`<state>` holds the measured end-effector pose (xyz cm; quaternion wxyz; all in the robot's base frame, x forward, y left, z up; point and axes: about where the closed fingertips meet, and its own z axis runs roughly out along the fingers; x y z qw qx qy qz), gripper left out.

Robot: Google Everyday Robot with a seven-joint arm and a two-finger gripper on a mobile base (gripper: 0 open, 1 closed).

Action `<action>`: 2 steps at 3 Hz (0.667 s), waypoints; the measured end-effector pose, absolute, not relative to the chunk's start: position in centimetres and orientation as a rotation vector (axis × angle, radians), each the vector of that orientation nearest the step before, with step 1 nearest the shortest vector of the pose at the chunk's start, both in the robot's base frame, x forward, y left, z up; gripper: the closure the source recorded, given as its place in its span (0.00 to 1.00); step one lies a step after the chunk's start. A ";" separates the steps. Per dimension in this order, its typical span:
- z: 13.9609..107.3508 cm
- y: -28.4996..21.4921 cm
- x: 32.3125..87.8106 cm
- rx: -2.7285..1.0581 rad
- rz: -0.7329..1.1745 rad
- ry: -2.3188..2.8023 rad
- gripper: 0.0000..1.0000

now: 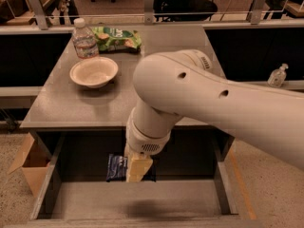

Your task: Place rxbar blueberry into top drawer

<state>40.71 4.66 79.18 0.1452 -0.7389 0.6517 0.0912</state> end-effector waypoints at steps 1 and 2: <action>76.1 4.2 41.2 -2.107 0.299 1.870 1.00; 73.6 4.2 41.5 -2.097 0.322 1.868 1.00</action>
Offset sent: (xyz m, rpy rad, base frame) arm 0.0130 -0.0038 -0.0902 0.0713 0.0363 -0.0122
